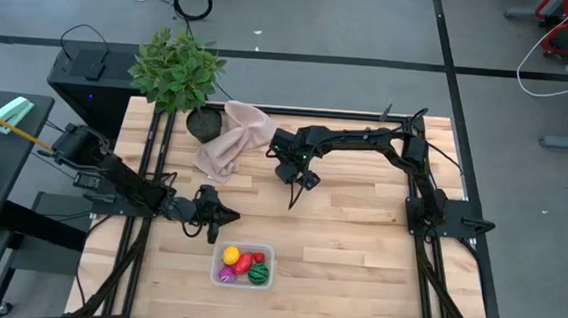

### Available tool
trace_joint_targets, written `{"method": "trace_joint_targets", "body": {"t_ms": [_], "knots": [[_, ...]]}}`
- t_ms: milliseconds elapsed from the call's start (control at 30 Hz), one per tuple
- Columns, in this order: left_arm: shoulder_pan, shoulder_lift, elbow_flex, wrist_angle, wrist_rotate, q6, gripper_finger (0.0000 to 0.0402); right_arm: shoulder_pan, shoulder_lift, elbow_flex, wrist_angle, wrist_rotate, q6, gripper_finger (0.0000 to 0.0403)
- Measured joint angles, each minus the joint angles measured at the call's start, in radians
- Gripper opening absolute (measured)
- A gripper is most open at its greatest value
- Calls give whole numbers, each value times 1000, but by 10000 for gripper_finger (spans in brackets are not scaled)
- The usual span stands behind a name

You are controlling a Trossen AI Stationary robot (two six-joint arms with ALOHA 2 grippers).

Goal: Pick and placing Produce into tupperware
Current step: Put the apple into the transparent bin

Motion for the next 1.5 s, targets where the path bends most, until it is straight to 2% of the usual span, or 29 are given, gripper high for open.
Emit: {"method": "trace_joint_targets", "body": {"t_ms": [533, 900, 1200, 1500], "knots": [[0, 0, 0, 0, 0, 1, 40, 0, -1, 0, -1, -16, 43, 320], [0, 0, 0, 0, 0, 1, 43, 11, -2, 0, 1, -18, 44, 269], [0, 0, 0, 0, 0, 2, 44, 11, -8, 4, -7, 32, 42, 272], [0, 0, 0, 0, 0, 3, 39, 11, -10, 152, -94, 58, 65, 271]]}}
